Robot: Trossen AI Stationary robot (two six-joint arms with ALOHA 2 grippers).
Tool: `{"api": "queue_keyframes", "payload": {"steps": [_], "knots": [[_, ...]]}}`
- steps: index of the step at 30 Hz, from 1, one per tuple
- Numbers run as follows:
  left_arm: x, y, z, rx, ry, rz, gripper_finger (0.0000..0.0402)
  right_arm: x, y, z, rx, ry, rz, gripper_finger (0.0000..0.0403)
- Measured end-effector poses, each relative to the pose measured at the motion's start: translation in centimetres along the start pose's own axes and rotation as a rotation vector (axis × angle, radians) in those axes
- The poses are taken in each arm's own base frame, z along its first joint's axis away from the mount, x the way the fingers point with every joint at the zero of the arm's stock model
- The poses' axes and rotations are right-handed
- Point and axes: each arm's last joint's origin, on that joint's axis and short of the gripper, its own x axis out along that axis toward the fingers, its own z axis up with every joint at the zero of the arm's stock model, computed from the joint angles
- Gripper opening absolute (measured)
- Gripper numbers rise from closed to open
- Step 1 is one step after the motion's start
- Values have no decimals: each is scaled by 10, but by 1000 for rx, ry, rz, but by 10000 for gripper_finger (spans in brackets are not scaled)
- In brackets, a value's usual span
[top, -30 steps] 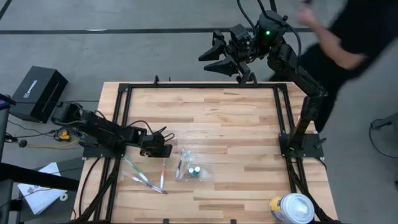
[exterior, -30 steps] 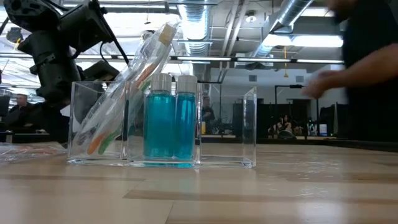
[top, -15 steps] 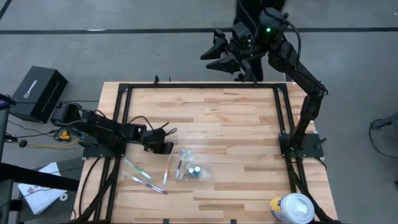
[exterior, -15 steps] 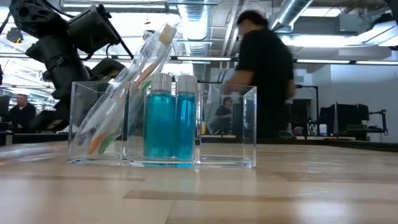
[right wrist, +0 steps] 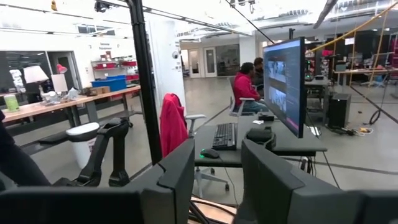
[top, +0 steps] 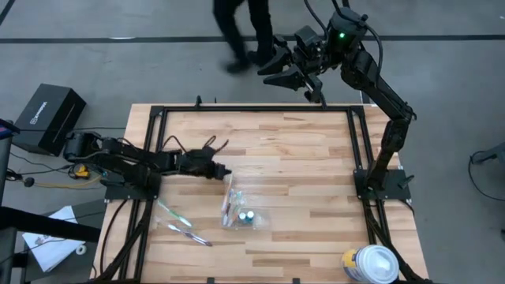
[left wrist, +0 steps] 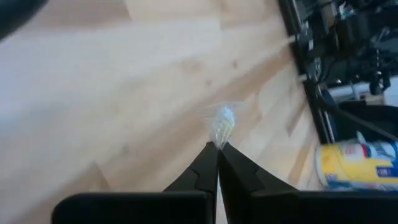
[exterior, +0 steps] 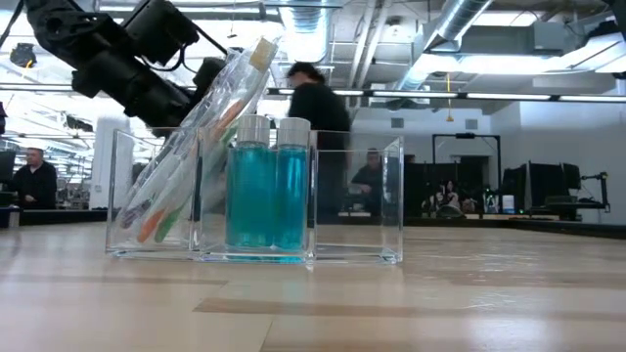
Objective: Pick & Place toothbrushing station
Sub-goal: Put the orange toothbrush into the transparent organizer
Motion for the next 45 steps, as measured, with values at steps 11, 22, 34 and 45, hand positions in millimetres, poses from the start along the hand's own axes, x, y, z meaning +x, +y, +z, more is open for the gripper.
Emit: {"api": "queue_keyframes", "payload": {"steps": [11, 22, 34, 45], "knots": [[-30, -7, 55, 279, -279, -123, 0, 0, 1, 4, -14, -30, 2, 122], [-58, -53, 100, 563, -343, -420, 0, -4, -4, 10, -16, -88, -103, 122], [-36, -113, 109, 776, -281, -588, 0, -30, 16, 31, -56, -126, -154, 122], [27, -156, 79, 832, -245, -641, 0, -70, 50, 47, -33, -90, -229, 122]]}}
